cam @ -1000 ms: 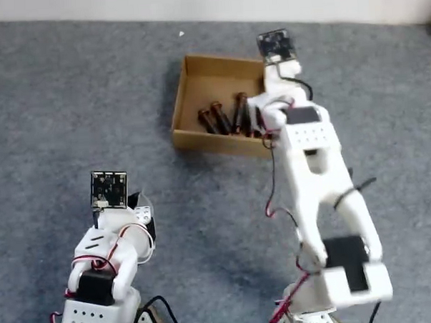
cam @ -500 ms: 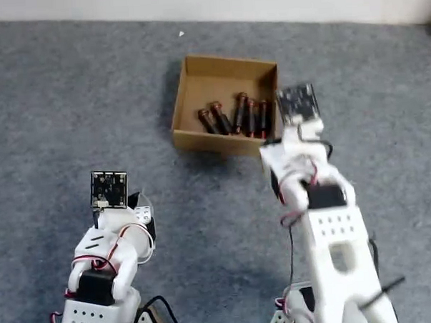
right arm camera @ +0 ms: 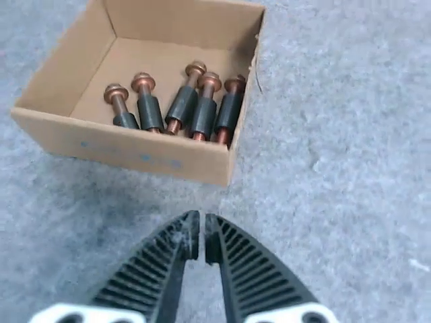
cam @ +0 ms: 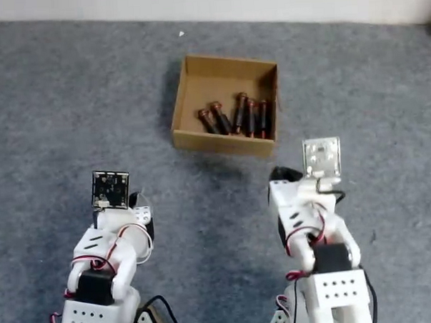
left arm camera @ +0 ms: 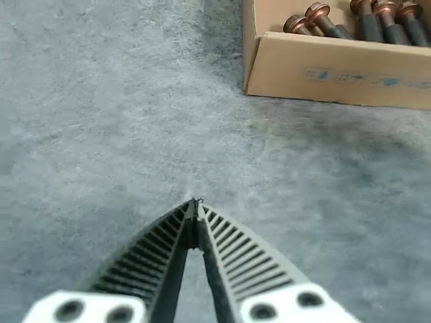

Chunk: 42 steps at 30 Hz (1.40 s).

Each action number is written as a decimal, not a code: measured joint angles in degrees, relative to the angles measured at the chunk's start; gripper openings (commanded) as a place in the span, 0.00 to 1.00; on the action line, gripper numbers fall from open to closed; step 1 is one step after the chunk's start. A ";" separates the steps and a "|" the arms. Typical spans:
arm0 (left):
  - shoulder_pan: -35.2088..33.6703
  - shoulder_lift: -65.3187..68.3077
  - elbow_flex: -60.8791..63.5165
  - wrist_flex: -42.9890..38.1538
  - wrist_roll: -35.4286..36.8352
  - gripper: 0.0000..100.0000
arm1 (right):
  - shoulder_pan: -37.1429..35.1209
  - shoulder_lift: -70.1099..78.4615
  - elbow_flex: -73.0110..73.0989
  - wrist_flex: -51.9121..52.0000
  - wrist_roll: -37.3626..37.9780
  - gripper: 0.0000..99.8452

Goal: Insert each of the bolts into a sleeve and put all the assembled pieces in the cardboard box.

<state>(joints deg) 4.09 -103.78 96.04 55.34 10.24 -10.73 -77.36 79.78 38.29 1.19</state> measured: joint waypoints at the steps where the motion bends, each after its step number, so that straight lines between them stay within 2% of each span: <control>1: -0.97 0.00 0.00 0.00 -1.76 0.01 | -0.09 -1.58 1.67 0.00 0.00 0.00; 4: -2.90 0.00 0.00 0.00 -5.80 0.01 | -0.18 -6.86 7.12 0.00 0.00 0.00; 9: -3.52 0.00 0.00 1.93 -7.03 0.01 | 0.35 -17.32 15.82 0.26 -0.09 0.00; 13: -3.52 0.00 0.00 5.45 -7.38 0.01 | 2.99 -26.20 16.09 2.90 -0.09 0.00; 20: -3.52 0.00 0.00 10.29 -7.38 0.01 | 3.78 -26.37 16.09 14.77 -0.09 0.00; 27: -3.52 0.00 0.00 17.93 -7.38 0.01 | 3.78 -26.37 16.09 30.95 -0.09 0.00; 42: -3.52 0.00 0.00 19.96 -7.38 0.01 | 3.96 -26.90 16.09 32.88 -0.09 0.00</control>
<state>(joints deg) 0.57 -103.78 96.04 75.30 2.86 -6.77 -104.26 95.87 71.16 1.10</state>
